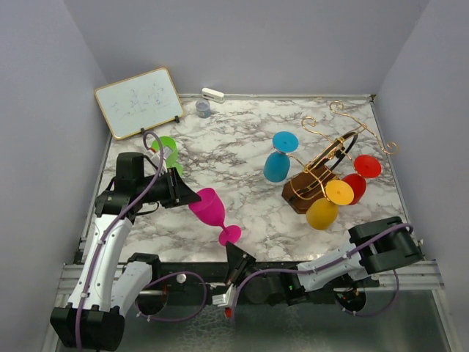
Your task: Take the wine glass off the wine glass rack
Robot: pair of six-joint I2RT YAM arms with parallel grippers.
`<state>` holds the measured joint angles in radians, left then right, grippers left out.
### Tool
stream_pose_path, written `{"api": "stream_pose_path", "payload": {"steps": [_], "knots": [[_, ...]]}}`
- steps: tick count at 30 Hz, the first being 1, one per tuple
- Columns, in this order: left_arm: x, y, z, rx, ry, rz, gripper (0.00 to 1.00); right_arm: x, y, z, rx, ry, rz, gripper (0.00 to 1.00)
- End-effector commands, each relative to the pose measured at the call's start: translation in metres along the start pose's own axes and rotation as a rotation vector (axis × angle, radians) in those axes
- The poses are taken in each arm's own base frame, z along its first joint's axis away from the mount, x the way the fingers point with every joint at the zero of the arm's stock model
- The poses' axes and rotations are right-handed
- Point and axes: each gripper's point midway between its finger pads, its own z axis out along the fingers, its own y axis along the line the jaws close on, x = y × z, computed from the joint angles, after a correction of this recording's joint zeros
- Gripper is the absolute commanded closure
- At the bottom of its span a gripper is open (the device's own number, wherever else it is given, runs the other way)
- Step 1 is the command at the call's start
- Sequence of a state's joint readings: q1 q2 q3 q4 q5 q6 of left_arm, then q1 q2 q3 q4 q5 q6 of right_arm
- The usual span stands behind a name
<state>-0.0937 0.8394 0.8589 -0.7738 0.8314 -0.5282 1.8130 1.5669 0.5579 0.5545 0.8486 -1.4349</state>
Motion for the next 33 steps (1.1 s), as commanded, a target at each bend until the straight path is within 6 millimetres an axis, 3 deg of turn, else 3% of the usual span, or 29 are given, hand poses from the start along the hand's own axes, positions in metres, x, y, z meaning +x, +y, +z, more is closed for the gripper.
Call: {"api": "stream_pose_path", "payload": {"steps": [1, 5, 9, 12, 15, 21, 28, 33], "knots": [[0.008, 0.006, 0.001, -0.006, 0.034, 0.023, 0.84, 0.0, -0.012, 0.0, 0.043, 0.021, 0.026, 0.99], [0.006, 0.015, 0.002, -0.053, 0.024, 0.027, 1.0, 0.004, -0.009, -0.002, 0.028, 0.033, 0.038, 0.97], [-0.003, 0.022, -0.001, -0.124, -0.02, 0.042, 1.0, 0.009, -0.004, -0.005, 0.0, 0.046, 0.052, 0.89], [-0.012, 0.031, -0.006, -0.2, -0.068, 0.061, 1.0, 0.013, 0.001, -0.008, -0.028, 0.054, 0.07, 0.68], [-0.023, 0.038, -0.013, -0.276, -0.118, 0.074, 1.0, 0.016, 0.011, -0.011, -0.079, 0.057, 0.094, 0.58], [-0.055, 0.04, -0.034, -0.403, -0.28, 0.105, 1.0, 0.017, 0.025, -0.017, -0.158, 0.039, 0.137, 0.57], [-0.094, 0.079, -0.083, -0.775, -0.457, 0.137, 1.0, 0.017, 0.027, -0.016, -0.158, 0.047, 0.143, 0.57], [-0.108, 0.103, -0.098, -0.942, -0.499, 0.119, 1.0, 0.018, 0.025, -0.016, -0.153, 0.051, 0.148, 0.57]]}}
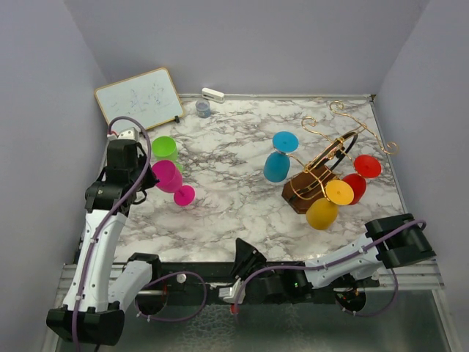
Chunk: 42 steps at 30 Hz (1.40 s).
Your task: Take the wine glass off the wine glass rack
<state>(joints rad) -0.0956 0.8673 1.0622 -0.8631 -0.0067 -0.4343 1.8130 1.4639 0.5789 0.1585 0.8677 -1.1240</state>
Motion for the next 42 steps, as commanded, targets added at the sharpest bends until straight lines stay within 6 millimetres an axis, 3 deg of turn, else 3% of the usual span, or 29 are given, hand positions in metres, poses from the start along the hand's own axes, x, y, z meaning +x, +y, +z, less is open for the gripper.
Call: {"api": "stream_pose_path", "payload": {"steps": [1, 10, 14, 20, 27, 32, 42], "knots": [[-0.018, 0.042, 0.007, -0.251, -0.062, 0.02, 1.0, -0.005, -0.009, -0.001, 0.012, -0.015, 0.042, 0.57], [-0.026, 0.088, 0.015, -0.524, -0.073, 0.013, 1.0, 0.001, -0.014, -0.006, 0.032, -0.009, 0.064, 0.56], [-0.041, 0.102, 0.016, -0.568, -0.114, -0.03, 1.0, 0.001, -0.017, -0.007, 0.04, -0.01, 0.081, 0.56], [-0.061, 0.121, 0.036, -0.618, -0.119, -0.102, 1.0, 0.003, -0.022, -0.009, 0.053, 0.0, 0.112, 0.56], [-0.09, 0.126, 0.066, -0.594, -0.175, -0.177, 1.0, 0.006, -0.03, -0.014, 0.072, -0.011, 0.149, 0.56], [-0.103, 0.107, 0.091, -0.47, -0.189, -0.206, 1.0, 0.008, -0.038, -0.018, 0.09, -0.02, 0.168, 0.56], [-0.096, 0.118, 0.116, -0.525, -0.113, -0.188, 1.0, 0.01, -0.042, -0.019, 0.1, -0.022, 0.18, 0.56]]}}
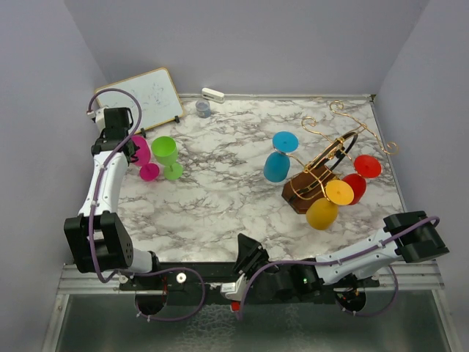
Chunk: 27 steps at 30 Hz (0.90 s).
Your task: Take the wine glass off the wine glass rack
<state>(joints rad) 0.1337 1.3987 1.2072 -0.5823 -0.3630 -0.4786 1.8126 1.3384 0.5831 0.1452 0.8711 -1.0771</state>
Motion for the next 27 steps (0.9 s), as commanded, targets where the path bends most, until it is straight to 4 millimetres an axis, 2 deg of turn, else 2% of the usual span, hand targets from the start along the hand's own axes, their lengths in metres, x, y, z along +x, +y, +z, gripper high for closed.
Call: {"api": "stream_pose_path", "payload": {"steps": [1, 7, 14, 16, 20, 27], "knots": [[-0.011, -0.006, 0.005, 0.007, -0.015, -0.014, 0.98, 0.001, -0.013, -0.003, 0.032, 0.005, 0.044, 0.56], [-0.008, -0.007, 0.008, 0.004, -0.002, -0.005, 0.92, 0.002, -0.013, -0.003, 0.033, 0.007, 0.044, 0.56], [-0.013, -0.003, -0.001, 0.004, -0.027, -0.012, 0.68, 0.002, -0.009, -0.001, 0.026, 0.011, 0.04, 0.56], [-0.014, -0.003, -0.007, 0.015, -0.033, -0.015, 0.65, 0.001, -0.008, 0.0, 0.022, 0.01, 0.038, 0.56], [-0.021, -0.003, -0.025, 0.056, -0.064, -0.04, 0.61, 0.001, -0.008, 0.0, 0.022, 0.011, 0.046, 0.56], [-0.035, -0.013, -0.08, 0.246, -0.171, -0.088, 0.53, -0.002, -0.006, 0.004, 0.007, 0.008, 0.059, 0.56]]}}
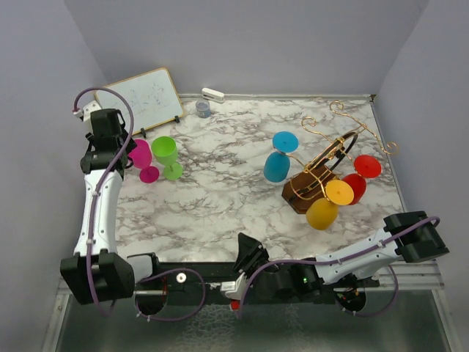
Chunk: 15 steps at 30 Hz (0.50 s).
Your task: Take the wine glass off the wine glass rack
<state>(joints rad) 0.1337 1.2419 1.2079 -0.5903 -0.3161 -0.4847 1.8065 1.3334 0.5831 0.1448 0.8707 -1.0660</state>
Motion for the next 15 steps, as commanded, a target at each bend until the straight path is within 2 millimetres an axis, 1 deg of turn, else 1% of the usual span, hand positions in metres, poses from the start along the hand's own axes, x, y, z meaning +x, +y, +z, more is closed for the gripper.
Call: {"api": "stream_pose_path", "payload": {"steps": [1, 4, 5, 6, 7, 8, 9, 11, 12, 15], "knots": [[-0.012, -0.021, -0.039, 0.199, -0.078, -0.031, 0.53, -0.006, -0.005, 0.005, 0.001, 0.004, 0.042, 0.56], [-0.006, -0.039, -0.066, 0.396, -0.138, -0.021, 0.53, -0.012, -0.013, 0.01, 0.0, 0.006, 0.064, 0.56], [-0.007, -0.043, -0.081, 0.461, -0.186, -0.02, 0.53, -0.013, -0.02, 0.014, 0.006, 0.01, 0.079, 0.56], [-0.003, -0.044, -0.089, 0.507, -0.215, -0.02, 0.53, -0.013, -0.03, 0.017, 0.018, 0.019, 0.098, 0.56], [0.002, -0.041, -0.094, 0.525, -0.239, -0.024, 0.53, -0.011, -0.042, 0.022, 0.032, 0.031, 0.12, 0.56], [0.005, -0.037, -0.098, 0.526, -0.258, -0.027, 0.53, -0.009, -0.056, 0.026, 0.051, 0.044, 0.146, 0.56], [0.011, -0.032, -0.097, 0.513, -0.257, -0.025, 0.53, -0.005, -0.073, 0.031, 0.078, 0.06, 0.179, 0.56], [0.025, -0.025, -0.09, 0.48, -0.224, -0.012, 0.53, 0.004, -0.113, 0.039, 0.141, 0.087, 0.254, 0.56], [0.03, -0.025, -0.088, 0.481, -0.213, -0.008, 0.53, 0.009, -0.133, 0.042, 0.173, 0.099, 0.294, 0.56], [0.03, -0.028, -0.093, 0.505, -0.213, 0.003, 0.53, 0.028, -0.194, 0.046, 0.269, 0.124, 0.422, 0.56]]}}
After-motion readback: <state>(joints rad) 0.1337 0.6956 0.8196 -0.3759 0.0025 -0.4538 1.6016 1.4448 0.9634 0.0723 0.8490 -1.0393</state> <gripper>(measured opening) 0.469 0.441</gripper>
